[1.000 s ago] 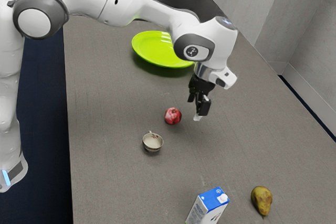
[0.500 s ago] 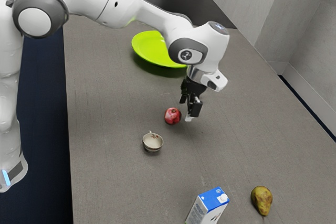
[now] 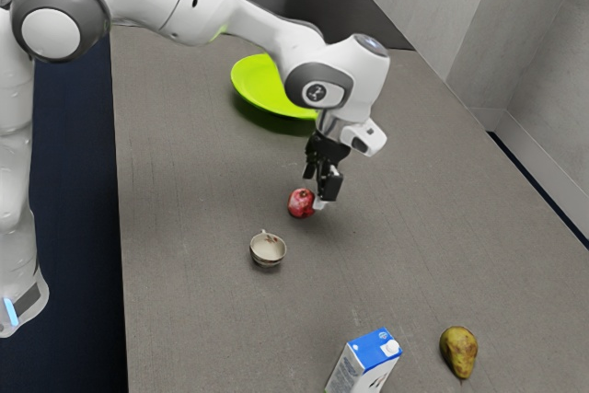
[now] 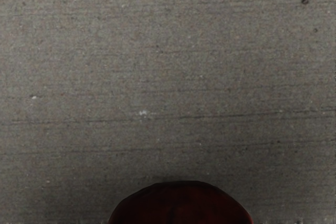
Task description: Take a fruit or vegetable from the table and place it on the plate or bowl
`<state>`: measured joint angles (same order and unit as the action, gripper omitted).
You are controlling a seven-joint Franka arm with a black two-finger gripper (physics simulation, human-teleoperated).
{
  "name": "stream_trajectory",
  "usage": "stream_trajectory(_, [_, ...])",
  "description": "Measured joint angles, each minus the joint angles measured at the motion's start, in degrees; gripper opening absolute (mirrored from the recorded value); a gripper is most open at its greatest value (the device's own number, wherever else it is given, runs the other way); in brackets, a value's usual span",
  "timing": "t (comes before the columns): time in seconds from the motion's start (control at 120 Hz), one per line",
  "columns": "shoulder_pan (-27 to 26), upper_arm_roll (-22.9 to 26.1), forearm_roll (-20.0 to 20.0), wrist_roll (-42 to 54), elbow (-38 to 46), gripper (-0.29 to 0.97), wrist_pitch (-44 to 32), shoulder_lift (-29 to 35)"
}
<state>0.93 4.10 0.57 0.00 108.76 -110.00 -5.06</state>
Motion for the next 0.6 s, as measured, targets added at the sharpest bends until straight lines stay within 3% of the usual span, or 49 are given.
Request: stream_trajectory(0.6, [-0.1, -0.1, -1.4, 0.7, 2.5, 0.68, 0.0, 0.0])
